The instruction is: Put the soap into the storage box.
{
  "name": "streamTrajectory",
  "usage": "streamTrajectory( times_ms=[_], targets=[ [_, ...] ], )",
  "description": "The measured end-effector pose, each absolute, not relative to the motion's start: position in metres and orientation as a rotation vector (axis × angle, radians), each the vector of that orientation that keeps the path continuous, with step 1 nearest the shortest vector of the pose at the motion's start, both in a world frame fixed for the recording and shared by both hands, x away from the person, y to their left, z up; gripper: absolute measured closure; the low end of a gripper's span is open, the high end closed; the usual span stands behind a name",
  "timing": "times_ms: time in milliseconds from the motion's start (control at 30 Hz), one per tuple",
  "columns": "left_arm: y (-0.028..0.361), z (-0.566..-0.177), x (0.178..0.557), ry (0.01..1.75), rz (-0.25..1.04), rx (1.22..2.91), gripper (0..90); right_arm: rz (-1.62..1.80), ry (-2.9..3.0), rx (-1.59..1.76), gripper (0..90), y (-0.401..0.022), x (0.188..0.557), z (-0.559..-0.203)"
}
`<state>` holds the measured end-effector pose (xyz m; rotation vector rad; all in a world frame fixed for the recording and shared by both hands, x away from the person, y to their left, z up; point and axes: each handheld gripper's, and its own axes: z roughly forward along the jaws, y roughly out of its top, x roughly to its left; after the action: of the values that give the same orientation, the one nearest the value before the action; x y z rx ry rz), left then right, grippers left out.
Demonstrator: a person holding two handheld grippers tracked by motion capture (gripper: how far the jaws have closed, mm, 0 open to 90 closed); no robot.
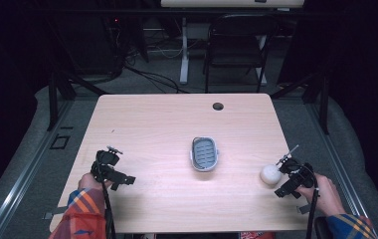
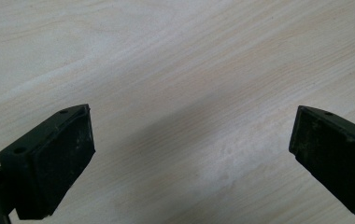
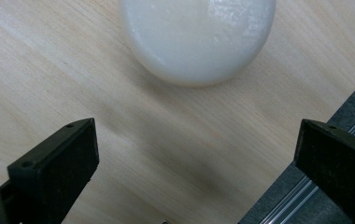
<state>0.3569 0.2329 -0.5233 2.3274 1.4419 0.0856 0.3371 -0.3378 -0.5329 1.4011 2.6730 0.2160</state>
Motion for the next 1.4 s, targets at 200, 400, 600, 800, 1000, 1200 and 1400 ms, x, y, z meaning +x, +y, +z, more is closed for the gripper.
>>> streamTrajectory(
  times_ms=[200, 400, 600, 800, 1000, 1200, 1400],
  targets=[
    [0.233, -0.523, 0.356, 1.438, 0.094, 2.319, 0.0, 0.177, 2.703, 1.352, 0.0, -0.335, 0.339, -0.528],
    [0.233, -0.524, 0.357, 1.438, 0.084, 2.320, 0.0, 0.127, 2.744, 1.321, 0.0, -0.334, 0.343, -0.524],
    [0.233, -0.524, 0.357, 1.438, 0.079, 2.317, 0.0, 0.155, 2.749, 1.333, 0.0, -0.332, 0.346, -0.522],
    [0.233, -0.525, 0.358, 1.444, 0.069, 2.307, 0.0, 0.191, 2.742, 1.341, 0.0, -0.329, 0.355, -0.517],
    [0.234, -0.525, 0.358, 1.443, 0.062, 2.309, 0.0, 0.242, 2.726, 1.387, 0.0, -0.321, 0.365, -0.519],
    [0.234, -0.525, 0.358, 1.448, 0.060, 2.303, 0.0, 0.119, 2.804, 1.331, 0.0, -0.316, 0.383, -0.512],
    [0.235, -0.525, 0.358, 1.442, 0.060, 2.305, 0.0, 0.152, 2.804, 1.376, 0.0, -0.311, 0.392, -0.519]
  ],
)
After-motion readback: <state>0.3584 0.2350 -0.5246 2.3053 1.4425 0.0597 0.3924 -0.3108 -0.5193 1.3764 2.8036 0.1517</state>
